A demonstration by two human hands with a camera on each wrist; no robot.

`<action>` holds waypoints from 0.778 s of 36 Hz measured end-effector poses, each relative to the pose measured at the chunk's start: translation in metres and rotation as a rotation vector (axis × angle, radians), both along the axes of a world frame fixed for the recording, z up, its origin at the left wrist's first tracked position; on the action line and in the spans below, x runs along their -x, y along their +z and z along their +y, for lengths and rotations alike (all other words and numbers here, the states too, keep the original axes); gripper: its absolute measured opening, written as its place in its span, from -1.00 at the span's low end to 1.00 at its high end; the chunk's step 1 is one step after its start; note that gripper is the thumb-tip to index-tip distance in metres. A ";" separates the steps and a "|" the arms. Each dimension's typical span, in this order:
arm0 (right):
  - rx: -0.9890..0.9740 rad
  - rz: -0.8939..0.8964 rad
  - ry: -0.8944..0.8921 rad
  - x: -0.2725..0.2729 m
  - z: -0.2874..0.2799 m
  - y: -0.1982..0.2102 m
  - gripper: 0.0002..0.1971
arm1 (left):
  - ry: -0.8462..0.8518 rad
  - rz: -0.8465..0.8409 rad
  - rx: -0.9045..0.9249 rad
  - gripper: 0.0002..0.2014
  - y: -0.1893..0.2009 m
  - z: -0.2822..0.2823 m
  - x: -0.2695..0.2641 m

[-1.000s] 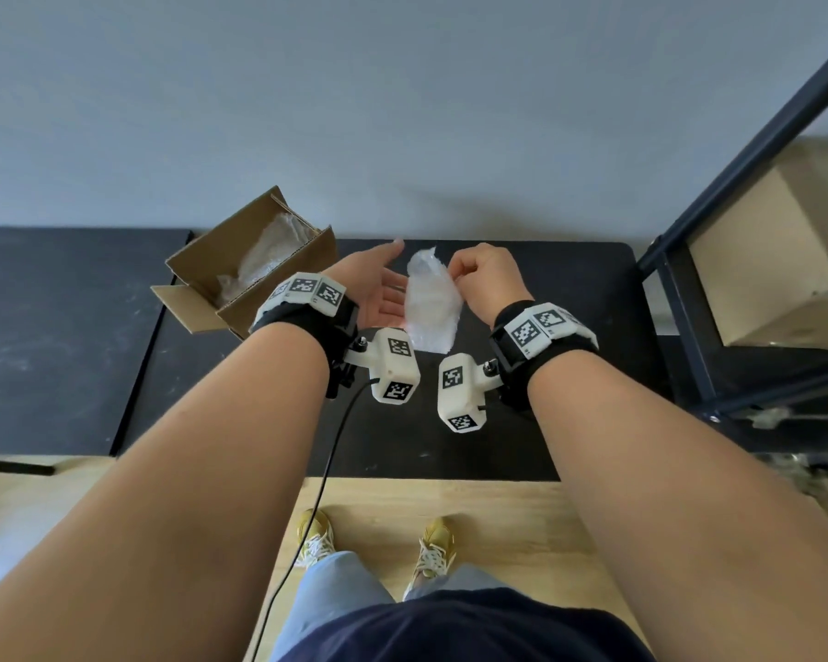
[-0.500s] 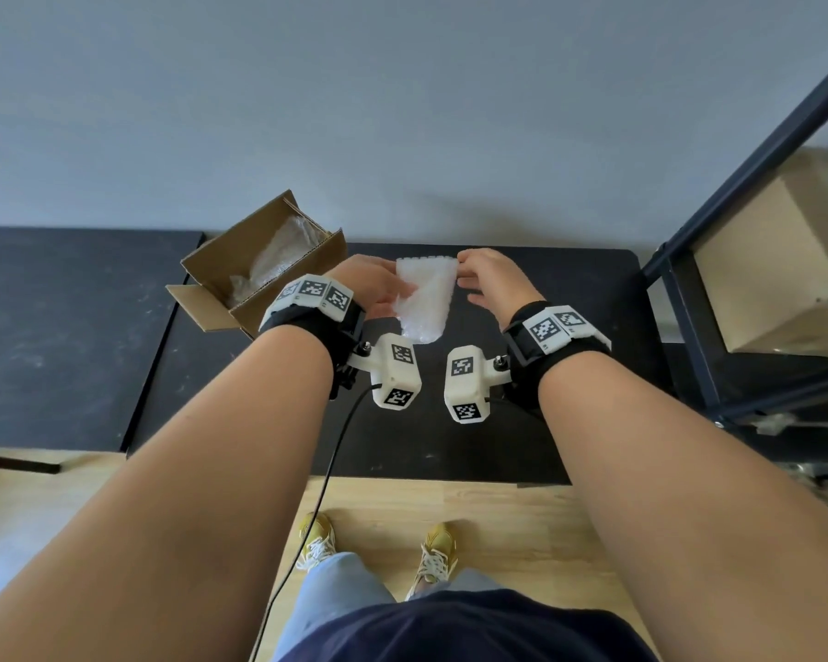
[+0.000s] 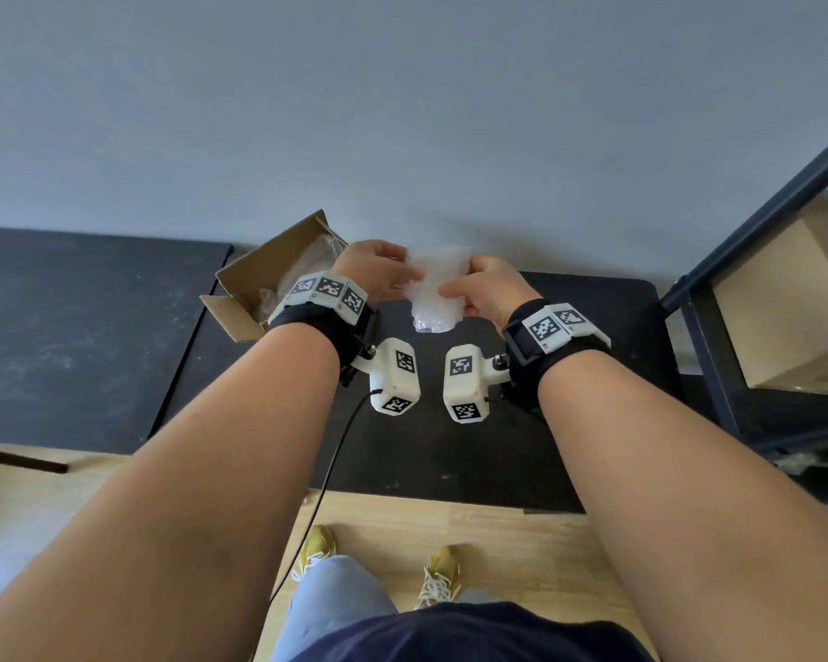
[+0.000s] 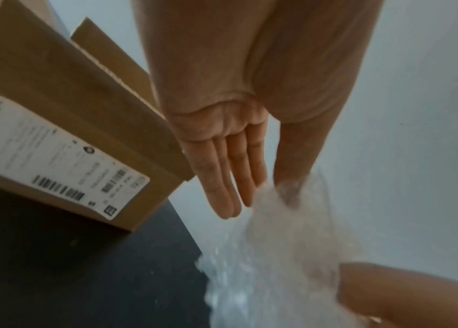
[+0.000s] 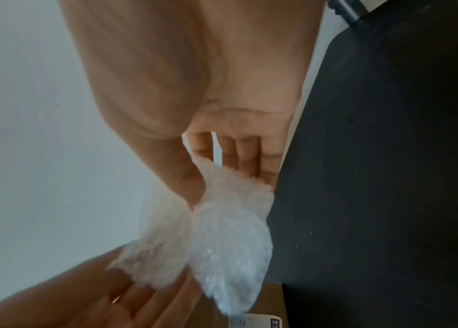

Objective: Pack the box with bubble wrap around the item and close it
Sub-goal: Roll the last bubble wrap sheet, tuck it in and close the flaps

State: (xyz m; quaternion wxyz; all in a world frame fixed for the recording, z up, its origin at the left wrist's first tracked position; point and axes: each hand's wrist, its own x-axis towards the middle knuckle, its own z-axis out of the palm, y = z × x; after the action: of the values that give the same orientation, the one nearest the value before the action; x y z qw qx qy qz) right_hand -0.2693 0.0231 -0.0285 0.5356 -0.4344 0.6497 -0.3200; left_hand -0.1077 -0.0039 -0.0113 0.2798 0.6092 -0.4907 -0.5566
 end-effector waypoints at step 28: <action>0.285 0.820 0.157 -0.177 -0.077 0.023 -0.59 | -0.346 -0.857 0.085 -0.77 -0.009 -0.104 -0.168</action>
State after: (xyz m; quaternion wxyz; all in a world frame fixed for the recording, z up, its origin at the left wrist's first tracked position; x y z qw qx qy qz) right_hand -0.0920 -0.0535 -0.0051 0.1907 -0.6430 0.7230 -0.1660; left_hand 0.0604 -0.1080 -0.0207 -0.0206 0.6814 -0.6790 -0.2725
